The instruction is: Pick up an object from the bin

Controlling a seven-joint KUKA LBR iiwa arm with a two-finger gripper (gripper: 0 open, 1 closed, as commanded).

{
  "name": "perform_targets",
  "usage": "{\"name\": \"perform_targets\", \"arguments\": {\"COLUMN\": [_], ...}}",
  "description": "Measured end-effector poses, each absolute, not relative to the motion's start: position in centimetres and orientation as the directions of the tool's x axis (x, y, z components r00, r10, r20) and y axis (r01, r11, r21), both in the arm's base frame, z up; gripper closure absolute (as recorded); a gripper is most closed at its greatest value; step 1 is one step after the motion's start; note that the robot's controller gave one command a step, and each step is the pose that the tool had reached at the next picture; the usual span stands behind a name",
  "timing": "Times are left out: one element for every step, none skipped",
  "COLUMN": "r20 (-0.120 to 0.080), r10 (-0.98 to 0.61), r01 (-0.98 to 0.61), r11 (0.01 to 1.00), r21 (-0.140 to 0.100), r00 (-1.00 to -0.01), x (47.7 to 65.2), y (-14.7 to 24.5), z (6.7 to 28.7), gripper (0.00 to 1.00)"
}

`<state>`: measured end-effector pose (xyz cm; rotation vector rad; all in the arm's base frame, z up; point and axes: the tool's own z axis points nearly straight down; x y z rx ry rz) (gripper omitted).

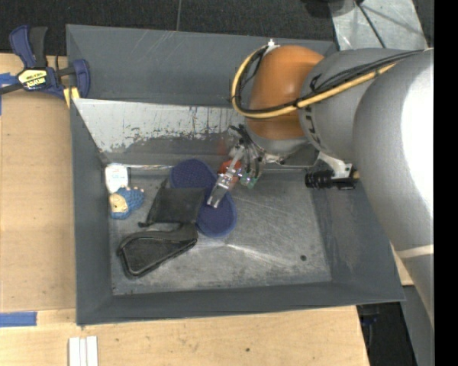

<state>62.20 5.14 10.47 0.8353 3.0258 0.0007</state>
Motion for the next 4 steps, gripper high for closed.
{"name": "perform_targets", "arguments": {"r20": [-0.002, -0.002, -0.004, -0.011], "r10": [0.593, 0.426, 0.416, 0.417], "r01": [0.593, 0.426, 0.416, 0.417], "r11": [0.805, 0.904, 0.910, 0.909], "r21": [-0.003, -0.027, -0.010, 0.005], "r00": [-0.805, -0.905, -0.910, -0.909], "x": [62.7, 62.3, 62.5, 62.8], "y": [8.3, 12.0, 12.9, 12.7], "z": [9.7, 8.0, 8.1, 11.7], "gripper": [0.00, 0.00, 1.00, 1.00]}}
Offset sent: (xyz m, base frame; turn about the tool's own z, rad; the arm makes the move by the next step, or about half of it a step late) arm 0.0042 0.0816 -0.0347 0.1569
